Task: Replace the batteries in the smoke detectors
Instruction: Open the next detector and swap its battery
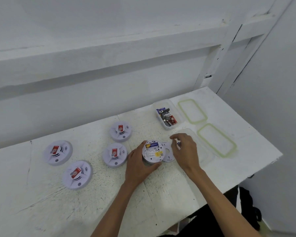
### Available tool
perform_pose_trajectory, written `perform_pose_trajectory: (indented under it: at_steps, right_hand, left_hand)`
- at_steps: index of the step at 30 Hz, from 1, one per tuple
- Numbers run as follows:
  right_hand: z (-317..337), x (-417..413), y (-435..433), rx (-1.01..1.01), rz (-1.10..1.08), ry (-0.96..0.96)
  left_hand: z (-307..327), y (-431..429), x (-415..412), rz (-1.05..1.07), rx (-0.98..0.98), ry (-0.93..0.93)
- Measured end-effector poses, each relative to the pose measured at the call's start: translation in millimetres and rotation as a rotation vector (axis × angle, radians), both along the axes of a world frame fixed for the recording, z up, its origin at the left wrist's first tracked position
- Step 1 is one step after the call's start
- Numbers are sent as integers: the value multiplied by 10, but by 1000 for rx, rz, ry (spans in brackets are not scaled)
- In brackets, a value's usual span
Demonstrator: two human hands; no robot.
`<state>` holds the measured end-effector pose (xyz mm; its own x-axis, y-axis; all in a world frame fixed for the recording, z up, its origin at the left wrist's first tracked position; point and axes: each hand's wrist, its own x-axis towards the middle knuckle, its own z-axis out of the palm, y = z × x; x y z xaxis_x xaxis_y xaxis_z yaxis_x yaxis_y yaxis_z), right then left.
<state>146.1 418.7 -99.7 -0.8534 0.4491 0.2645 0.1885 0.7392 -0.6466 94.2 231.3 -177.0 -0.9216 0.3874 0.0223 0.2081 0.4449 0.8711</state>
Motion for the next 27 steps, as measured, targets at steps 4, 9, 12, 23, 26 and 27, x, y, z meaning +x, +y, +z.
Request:
perform_pose_trajectory:
  at_steps: [4, 9, 12, 23, 26, 27]
  right_hand:
    - [-58, -149, -250, -66, 95, -112]
    - [-87, -279, -455, -115, 122, -292]
    - [-15, -340, -500, -133, 127, -288]
    - [1199, -815, -425, -92, 53, 104]
    - [1507, -944, -399, -90, 46, 185]
    - [1592, -966, -396, -96, 49, 204]
  left_hand:
    - [6, 19, 17, 11, 21, 7]
    - [-11, 26, 30, 28, 140, -121]
    - [212, 29, 31, 53, 220, -139]
    - [1394, 164, -684, -66, 421, 36]
    - [1722, 198, -832, -79, 445, 62]
    - [1813, 204, -865, -82, 454, 71]
